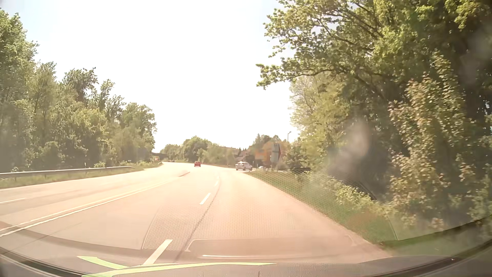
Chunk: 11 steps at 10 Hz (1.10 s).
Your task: Follow the waypoints while adhering to traffic rules and regulations
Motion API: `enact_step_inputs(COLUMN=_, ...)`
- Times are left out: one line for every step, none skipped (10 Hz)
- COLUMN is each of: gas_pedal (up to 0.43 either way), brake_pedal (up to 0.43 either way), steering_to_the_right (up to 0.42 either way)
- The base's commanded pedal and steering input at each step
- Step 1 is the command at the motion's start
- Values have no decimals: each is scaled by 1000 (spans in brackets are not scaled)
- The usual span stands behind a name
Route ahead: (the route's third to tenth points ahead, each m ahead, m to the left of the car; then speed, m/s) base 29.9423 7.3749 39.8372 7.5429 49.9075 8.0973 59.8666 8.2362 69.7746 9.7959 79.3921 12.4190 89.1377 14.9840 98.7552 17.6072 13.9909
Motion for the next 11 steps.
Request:
enact_step_inputs(gas_pedal=0, brake_pedal=0, steering_to_the_right=-8)
enact_step_inputs(gas_pedal=0, brake_pedal=0, steering_to_the_right=-8)
enact_step_inputs(gas_pedal=0, brake_pedal=0, steering_to_the_right=-8)
enact_step_inputs(gas_pedal=0, brake_pedal=0, steering_to_the_right=-8)
enact_step_inputs(gas_pedal=47, brake_pedal=0, steering_to_the_right=-8)
enact_step_inputs(gas_pedal=189, brake_pedal=0, steering_to_the_right=-9)
enact_step_inputs(gas_pedal=189, brake_pedal=0, steering_to_the_right=-11)
enact_step_inputs(gas_pedal=189, brake_pedal=0, steering_to_the_right=-12)
enact_step_inputs(gas_pedal=189, brake_pedal=0, steering_to_the_right=-12)
enact_step_inputs(gas_pedal=189, brake_pedal=0, steering_to_the_right=-12)
enact_step_inputs(gas_pedal=189, brake_pedal=0, steering_to_the_right=-12)
